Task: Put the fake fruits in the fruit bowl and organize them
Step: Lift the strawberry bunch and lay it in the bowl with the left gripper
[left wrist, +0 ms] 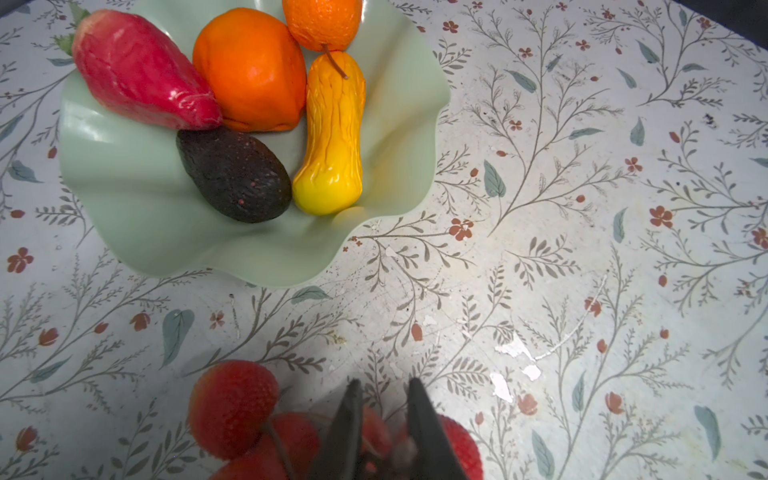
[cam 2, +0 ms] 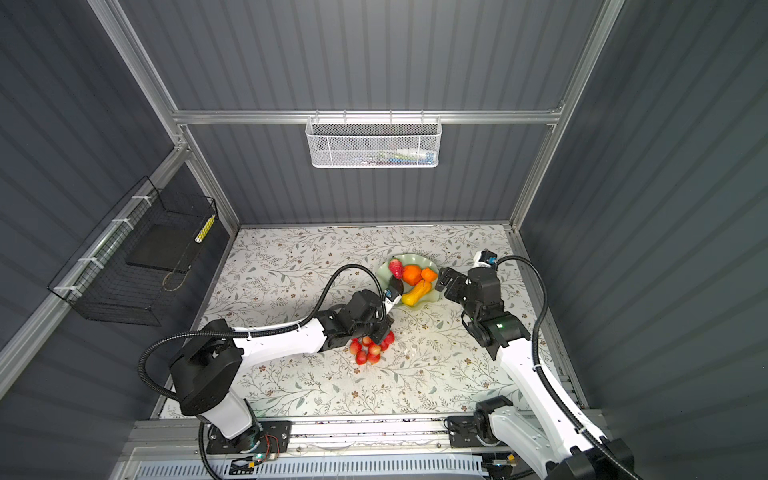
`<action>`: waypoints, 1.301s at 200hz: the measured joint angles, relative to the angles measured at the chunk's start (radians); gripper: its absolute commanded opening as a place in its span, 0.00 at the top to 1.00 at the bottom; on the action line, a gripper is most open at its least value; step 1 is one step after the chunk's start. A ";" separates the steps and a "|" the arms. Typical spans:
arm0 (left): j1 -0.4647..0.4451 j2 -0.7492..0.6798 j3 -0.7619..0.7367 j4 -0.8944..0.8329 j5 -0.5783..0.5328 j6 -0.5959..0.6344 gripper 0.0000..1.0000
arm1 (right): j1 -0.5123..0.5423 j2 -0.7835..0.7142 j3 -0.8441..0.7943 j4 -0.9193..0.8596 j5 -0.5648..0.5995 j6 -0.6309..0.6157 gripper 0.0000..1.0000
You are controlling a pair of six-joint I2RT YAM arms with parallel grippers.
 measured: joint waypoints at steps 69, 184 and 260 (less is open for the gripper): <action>0.000 -0.082 0.000 -0.108 -0.047 0.018 1.00 | -0.002 0.029 0.000 0.011 -0.001 0.010 0.01; 0.006 0.068 0.614 -0.349 -0.145 0.376 1.00 | -0.040 -0.043 -0.052 0.037 -0.011 0.066 0.01; 0.095 0.502 0.870 -0.341 -0.077 0.429 1.00 | -0.069 -0.208 -0.097 -0.039 -0.032 0.079 0.01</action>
